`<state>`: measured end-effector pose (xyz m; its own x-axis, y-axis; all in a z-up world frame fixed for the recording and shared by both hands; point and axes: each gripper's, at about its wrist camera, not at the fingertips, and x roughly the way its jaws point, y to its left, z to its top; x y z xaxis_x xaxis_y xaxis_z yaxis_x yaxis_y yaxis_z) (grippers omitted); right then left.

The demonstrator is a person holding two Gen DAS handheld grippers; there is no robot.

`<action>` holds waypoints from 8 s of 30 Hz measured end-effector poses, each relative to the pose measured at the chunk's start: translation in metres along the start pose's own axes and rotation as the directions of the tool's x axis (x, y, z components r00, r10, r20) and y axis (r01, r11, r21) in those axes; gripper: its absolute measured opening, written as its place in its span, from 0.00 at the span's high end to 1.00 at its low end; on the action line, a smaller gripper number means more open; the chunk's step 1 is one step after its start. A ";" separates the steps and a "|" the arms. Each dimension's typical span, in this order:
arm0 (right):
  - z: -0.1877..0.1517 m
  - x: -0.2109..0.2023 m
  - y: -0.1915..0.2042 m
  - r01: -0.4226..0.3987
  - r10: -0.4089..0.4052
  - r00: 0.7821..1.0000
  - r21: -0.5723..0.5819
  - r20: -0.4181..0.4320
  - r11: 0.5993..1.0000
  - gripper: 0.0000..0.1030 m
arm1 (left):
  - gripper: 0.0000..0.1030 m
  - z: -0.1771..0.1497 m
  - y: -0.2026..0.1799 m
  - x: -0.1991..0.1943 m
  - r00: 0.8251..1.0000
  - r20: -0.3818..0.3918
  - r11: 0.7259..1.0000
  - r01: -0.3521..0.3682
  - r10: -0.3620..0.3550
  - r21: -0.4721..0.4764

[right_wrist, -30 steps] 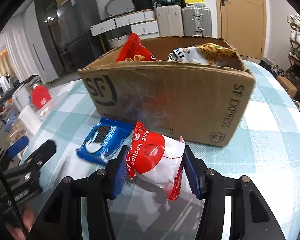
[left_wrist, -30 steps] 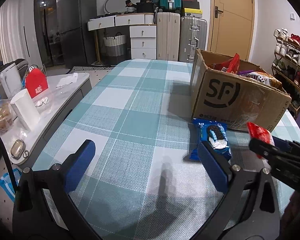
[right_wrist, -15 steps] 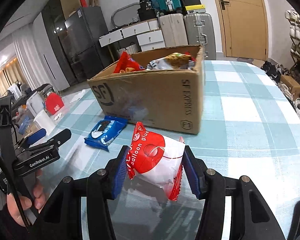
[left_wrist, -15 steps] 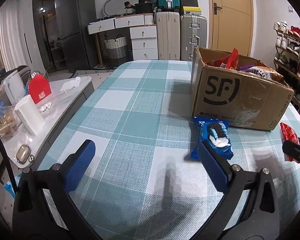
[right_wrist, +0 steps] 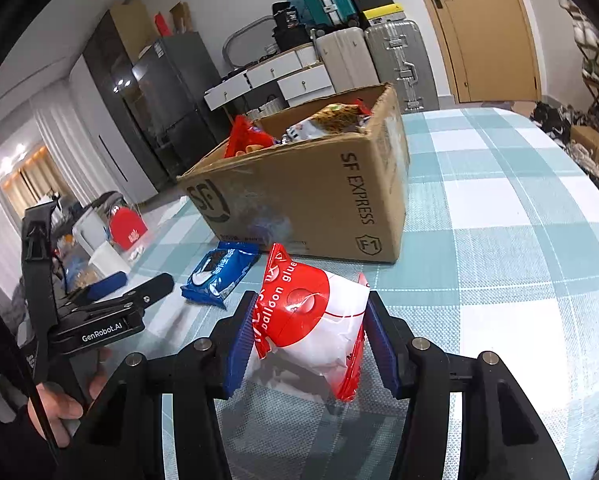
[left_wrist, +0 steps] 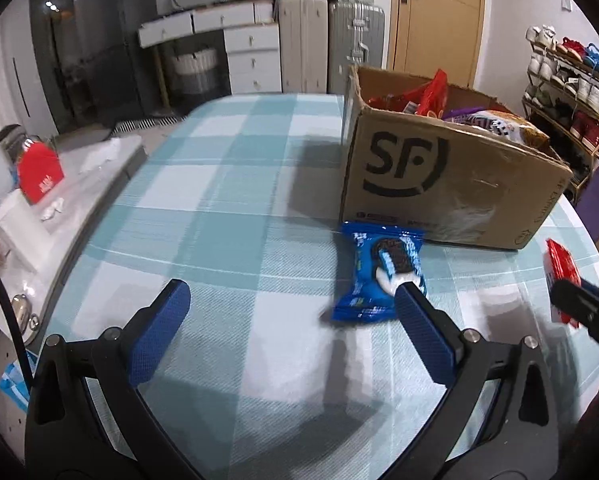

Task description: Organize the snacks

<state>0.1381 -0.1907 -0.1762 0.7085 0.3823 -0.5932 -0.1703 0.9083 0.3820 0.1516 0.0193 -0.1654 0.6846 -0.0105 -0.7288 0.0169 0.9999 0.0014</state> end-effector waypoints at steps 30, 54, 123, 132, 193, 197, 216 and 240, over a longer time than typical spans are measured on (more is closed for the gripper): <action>0.000 -0.006 -0.019 -0.034 0.032 0.999 0.107 0.022 0.994 0.48 | 0.35 0.023 -0.046 0.062 0.972 -0.205 0.987 0.137 -0.118 0.082; 0.000 -0.006 -0.016 -0.055 0.052 0.998 0.088 0.044 0.995 0.48 | 0.59 -0.008 -0.040 -0.020 0.968 -0.178 0.980 0.189 -0.176 0.060; 0.235 -0.060 0.064 -0.078 0.092 0.991 -0.140 0.096 0.987 0.47 | 0.59 0.261 -0.093 -0.054 0.964 -0.023 0.954 0.265 -0.265 0.141; 0.240 -0.006 0.039 -0.048 0.050 0.999 -0.125 0.018 0.991 0.47 | 0.59 0.265 -0.108 0.006 0.959 -0.096 0.950 0.279 -0.267 0.139; 0.068 -0.188 0.073 0.040 0.114 0.877 -0.307 0.467 0.951 0.01 | 0.00 0.063 -0.021 -0.233 0.899 0.387 0.978 0.205 -0.205 0.042; 0.053 -0.187 0.066 0.035 0.114 0.873 -0.294 0.474 0.955 0.01 | 0.00 0.046 -0.011 -0.231 0.905 0.401 0.988 0.154 -0.146 0.011; 0.000 -0.123 0.019 0.125 -0.005 0.895 -0.239 0.447 0.963 0.01 | 0.00 -0.010 -0.004 -0.141 0.898 0.438 0.998 -0.048 0.024 0.044; -0.009 -0.086 0.001 0.097 -0.007 0.931 -0.230 0.364 0.968 0.01 | 0.00 -0.032 -0.011 -0.088 0.925 0.379 0.998 -0.051 0.036 0.028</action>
<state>0.0711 -0.2206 -0.1310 0.9103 0.2882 -0.2971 -0.2536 0.9556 0.1498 0.0683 0.0101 -0.1231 0.9100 0.0216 -0.4140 0.0023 0.9984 0.0571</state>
